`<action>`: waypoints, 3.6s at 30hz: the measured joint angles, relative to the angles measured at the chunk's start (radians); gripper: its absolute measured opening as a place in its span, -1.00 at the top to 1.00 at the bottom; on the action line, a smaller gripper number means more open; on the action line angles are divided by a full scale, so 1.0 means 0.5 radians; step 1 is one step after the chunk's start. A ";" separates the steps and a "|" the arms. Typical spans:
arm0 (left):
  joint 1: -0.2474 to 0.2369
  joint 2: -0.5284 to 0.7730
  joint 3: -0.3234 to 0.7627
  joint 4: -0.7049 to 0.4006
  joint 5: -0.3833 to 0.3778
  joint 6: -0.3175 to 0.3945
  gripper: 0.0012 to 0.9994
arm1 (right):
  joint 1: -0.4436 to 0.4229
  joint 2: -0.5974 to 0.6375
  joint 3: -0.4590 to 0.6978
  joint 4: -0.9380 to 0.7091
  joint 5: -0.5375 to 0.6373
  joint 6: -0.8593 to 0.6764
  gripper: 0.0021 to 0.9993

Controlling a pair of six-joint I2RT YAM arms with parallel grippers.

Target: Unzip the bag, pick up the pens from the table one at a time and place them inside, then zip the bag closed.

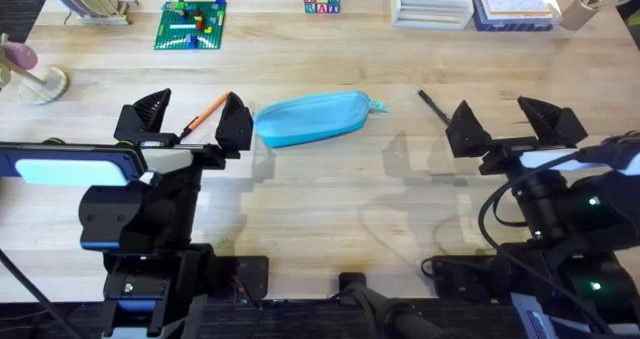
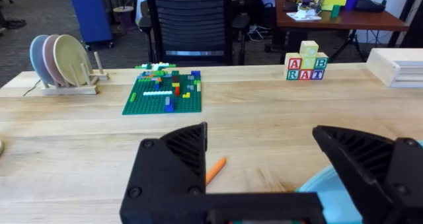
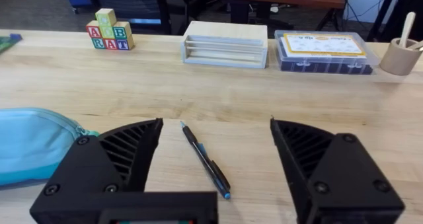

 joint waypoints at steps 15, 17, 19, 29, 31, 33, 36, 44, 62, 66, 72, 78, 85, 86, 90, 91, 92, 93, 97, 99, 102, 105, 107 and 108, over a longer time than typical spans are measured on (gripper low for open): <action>0.000 0.000 0.000 0.073 0.000 0.000 -0.99 | 0.000 0.000 0.000 0.007 -0.006 0.001 -0.99; 0.000 0.000 0.001 0.105 0.000 -0.001 -0.99 | 0.000 0.000 0.000 0.007 -0.007 0.002 -0.99; 0.000 -0.001 0.006 0.100 0.000 -0.001 -0.99 | 0.000 0.000 0.006 0.001 -0.010 0.013 -0.99; 0.000 0.000 0.386 -0.243 -0.005 -0.001 -0.99 | 0.000 0.000 0.348 -0.106 -0.030 0.068 -0.99; 0.000 0.000 0.482 -0.339 -0.016 -0.001 -0.99 | 0.000 0.001 0.436 -0.168 -0.030 0.069 -0.99; 0.000 0.002 0.583 -0.433 -0.030 -0.001 -0.99 | 0.000 0.004 0.516 -0.242 -0.030 0.070 -0.99; 0.001 0.056 0.735 -0.562 -0.058 -0.001 -0.99 | 0.000 0.049 0.634 -0.363 -0.030 0.076 -0.99; 0.001 0.497 1.158 -0.946 -0.076 -0.001 -0.99 | 0.000 0.440 1.001 -0.679 -0.031 0.083 -0.99; 0.001 1.632 1.958 -1.609 -0.063 -0.001 -0.99 | 0.000 1.558 1.777 -1.296 -0.033 0.083 -0.99; 0.001 1.796 2.029 -1.681 -0.053 -0.001 -0.99 | 0.000 1.706 1.841 -1.384 -0.037 0.083 -0.99; 0.000 1.958 2.047 -1.726 -0.012 -0.001 -0.99 | 0.000 1.882 1.897 -1.452 -0.038 0.083 -1.00; 0.001 2.018 2.047 -1.730 -0.006 -0.001 -0.99 | 0.000 1.932 1.900 -1.455 -0.038 0.084 -1.00; 0.001 2.017 2.047 -1.682 -0.006 -0.001 -0.99 | 0.000 1.932 1.907 -1.456 -0.038 0.083 -0.99; 0.000 2.017 2.047 -1.686 -0.006 -0.001 -0.99 | 0.000 1.932 1.907 -1.456 -0.038 0.083 -1.00; 0.001 2.017 2.047 -1.685 -0.006 -0.001 -0.99 | 0.000 1.932 1.908 -1.456 -0.038 0.084 -0.99; 0.001 2.017 2.047 -1.685 -0.006 -0.001 -0.99 | 0.000 1.932 1.908 -1.456 -0.038 0.084 -1.00; 0.001 2.017 2.047 -1.685 -0.006 -0.001 -0.99 | 0.000 1.932 1.908 -1.456 -0.038 0.084 -0.99; 0.001 2.017 2.047 -1.685 -0.006 -0.001 -0.99 | 0.000 1.932 1.908 -1.456 -0.038 0.084 -0.99; 0.001 2.017 2.047 -1.692 0.003 0.000 -0.99 | 0.000 1.932 1.908 -1.456 -0.038 0.084 -0.99; 0.001 2.017 2.047 -1.692 0.033 0.032 -0.99 | 0.000 1.932 1.908 -1.456 -0.038 0.083 -0.99; 0.007 2.017 2.047 -1.694 0.139 0.169 -0.99 | 0.000 1.932 1.908 -1.456 -0.038 0.083 -0.99; 0.055 2.017 2.047 -1.707 0.311 0.354 -0.99 | 0.000 1.932 1.908 -1.456 -0.038 0.083 -0.99; 0.119 2.017 2.047 -1.708 0.439 0.475 -0.99 | 0.000 1.932 1.908 -1.457 -0.038 0.084 -1.00; 0.159 2.017 2.047 -1.710 0.515 0.546 -0.99 | 0.000 1.932 1.908 -1.456 -0.038 0.084 -0.99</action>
